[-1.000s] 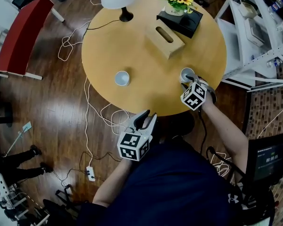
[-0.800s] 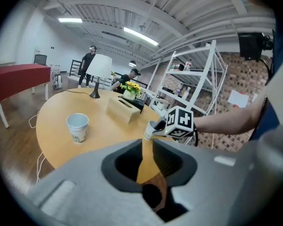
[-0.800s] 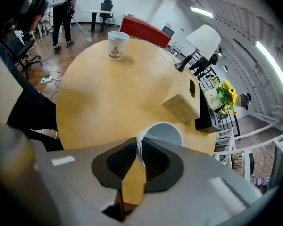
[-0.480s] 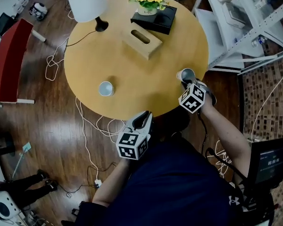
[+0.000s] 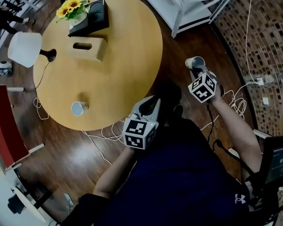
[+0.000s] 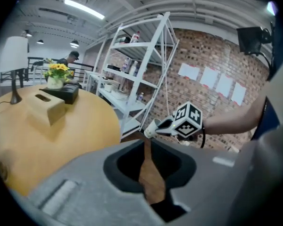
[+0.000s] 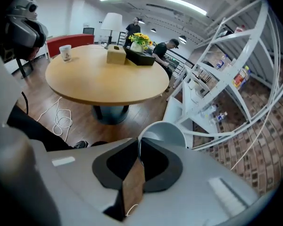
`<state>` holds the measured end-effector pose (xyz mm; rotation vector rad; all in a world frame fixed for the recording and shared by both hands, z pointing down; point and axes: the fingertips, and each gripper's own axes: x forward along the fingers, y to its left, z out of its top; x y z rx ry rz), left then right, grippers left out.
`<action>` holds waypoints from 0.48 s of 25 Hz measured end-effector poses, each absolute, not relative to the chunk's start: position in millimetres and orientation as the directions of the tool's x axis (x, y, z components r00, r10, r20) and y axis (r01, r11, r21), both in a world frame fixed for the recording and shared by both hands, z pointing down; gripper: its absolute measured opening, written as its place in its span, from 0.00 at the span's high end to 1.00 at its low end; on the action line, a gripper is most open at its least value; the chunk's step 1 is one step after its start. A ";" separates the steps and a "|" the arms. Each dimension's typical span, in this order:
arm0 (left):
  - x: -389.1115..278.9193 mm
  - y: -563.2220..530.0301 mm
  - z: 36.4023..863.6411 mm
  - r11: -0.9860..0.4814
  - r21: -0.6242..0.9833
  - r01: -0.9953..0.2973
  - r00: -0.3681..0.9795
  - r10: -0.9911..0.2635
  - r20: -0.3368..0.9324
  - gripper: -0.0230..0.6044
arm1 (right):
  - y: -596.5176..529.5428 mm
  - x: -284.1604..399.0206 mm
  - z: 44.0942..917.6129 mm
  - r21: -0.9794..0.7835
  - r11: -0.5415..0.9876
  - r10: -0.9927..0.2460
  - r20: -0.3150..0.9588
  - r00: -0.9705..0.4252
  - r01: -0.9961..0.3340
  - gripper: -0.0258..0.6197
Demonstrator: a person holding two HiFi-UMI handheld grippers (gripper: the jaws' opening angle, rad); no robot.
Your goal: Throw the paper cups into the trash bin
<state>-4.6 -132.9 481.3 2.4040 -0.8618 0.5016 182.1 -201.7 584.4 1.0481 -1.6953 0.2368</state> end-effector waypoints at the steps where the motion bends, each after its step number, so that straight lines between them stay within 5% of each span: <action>1: 8.5 -124.6 484.8 -0.671 0.360 -0.648 0.738 -0.438 0.513 0.89 | -191.9 186.2 593.9 0.317 0.592 -0.514 0.856 -0.044 -0.741 0.91; 6: 39.4 -74.3 519.6 -0.714 0.382 -0.587 0.740 -0.281 0.611 0.89 | -132.1 167.2 681.4 0.223 0.653 -0.410 0.908 -0.090 -0.723 0.91; 12: 36.3 -53.1 583.9 -0.703 0.325 -0.633 0.664 -0.276 0.695 0.89 | -83.9 123.4 825.0 0.145 0.778 -0.274 0.954 -0.123 -0.611 0.91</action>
